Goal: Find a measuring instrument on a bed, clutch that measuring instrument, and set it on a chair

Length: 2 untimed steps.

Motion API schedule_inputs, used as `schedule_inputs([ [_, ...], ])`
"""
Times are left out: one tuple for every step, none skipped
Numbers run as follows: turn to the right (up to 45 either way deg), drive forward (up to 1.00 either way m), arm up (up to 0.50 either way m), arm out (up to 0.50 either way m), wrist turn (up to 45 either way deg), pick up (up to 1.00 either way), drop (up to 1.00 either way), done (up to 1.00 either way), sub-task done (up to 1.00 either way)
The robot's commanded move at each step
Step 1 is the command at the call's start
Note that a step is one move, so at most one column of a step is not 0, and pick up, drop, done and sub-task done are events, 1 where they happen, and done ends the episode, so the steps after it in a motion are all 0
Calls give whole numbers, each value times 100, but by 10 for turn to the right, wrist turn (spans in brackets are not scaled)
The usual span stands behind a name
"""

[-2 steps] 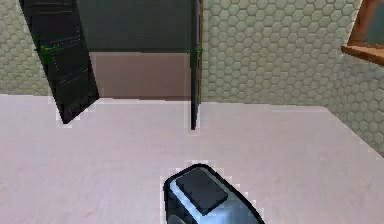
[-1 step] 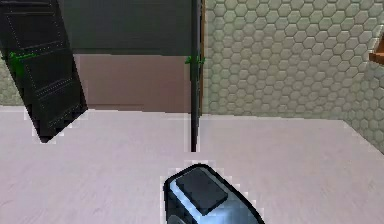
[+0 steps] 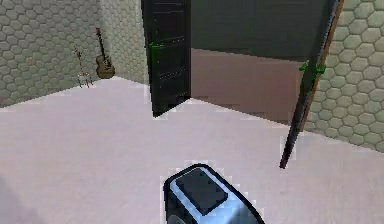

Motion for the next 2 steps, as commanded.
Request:
schedule_inputs([
  [0, 100, 0, 0, 0, 0, 0, 0, 0],
  [-30, 0, 0, 0, 0, 0, 0, 0, 0],
])
